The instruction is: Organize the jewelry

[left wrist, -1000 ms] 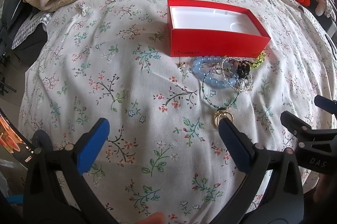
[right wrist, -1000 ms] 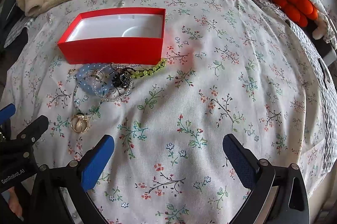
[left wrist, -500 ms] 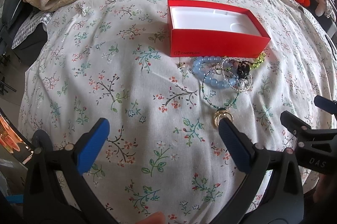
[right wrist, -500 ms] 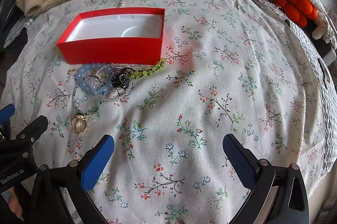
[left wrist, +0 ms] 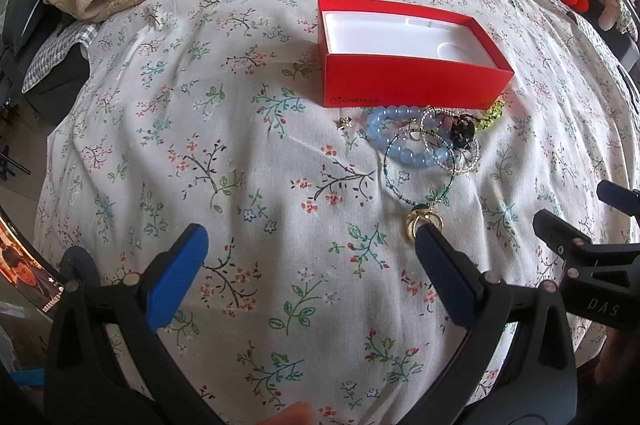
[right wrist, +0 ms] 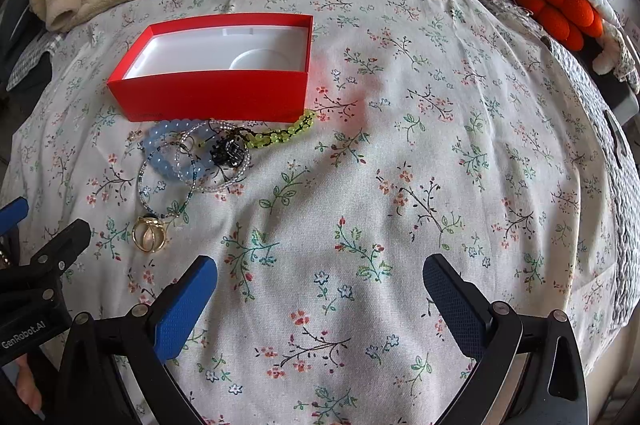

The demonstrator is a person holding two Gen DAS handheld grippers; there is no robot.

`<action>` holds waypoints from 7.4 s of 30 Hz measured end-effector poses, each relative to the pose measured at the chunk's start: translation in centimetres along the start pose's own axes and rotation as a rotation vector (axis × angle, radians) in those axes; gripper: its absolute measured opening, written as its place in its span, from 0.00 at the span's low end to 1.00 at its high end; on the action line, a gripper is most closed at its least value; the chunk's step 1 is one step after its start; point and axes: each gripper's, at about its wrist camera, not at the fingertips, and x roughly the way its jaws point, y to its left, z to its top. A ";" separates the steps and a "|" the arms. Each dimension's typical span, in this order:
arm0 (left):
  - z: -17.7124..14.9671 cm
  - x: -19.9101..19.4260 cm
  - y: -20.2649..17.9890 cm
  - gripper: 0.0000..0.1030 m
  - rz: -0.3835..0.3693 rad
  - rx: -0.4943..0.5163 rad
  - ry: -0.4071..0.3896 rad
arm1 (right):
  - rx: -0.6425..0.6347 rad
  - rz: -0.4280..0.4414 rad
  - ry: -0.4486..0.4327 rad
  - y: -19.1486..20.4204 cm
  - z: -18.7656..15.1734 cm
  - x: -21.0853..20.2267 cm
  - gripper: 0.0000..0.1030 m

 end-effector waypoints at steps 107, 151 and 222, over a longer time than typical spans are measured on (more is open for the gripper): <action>5.2 -0.6 1.6 0.04 -0.442 -0.084 0.076 | 0.095 0.412 -0.008 -2.0 5.9 -2.6 0.04; 13.8 6.7 0.8 0.04 -0.468 -0.200 -0.020 | 0.214 0.518 -0.169 -2.9 12.6 -1.9 0.04; 4.5 4.3 0.1 0.84 -0.248 0.012 0.225 | 0.029 0.167 0.107 -4.1 3.6 1.3 0.83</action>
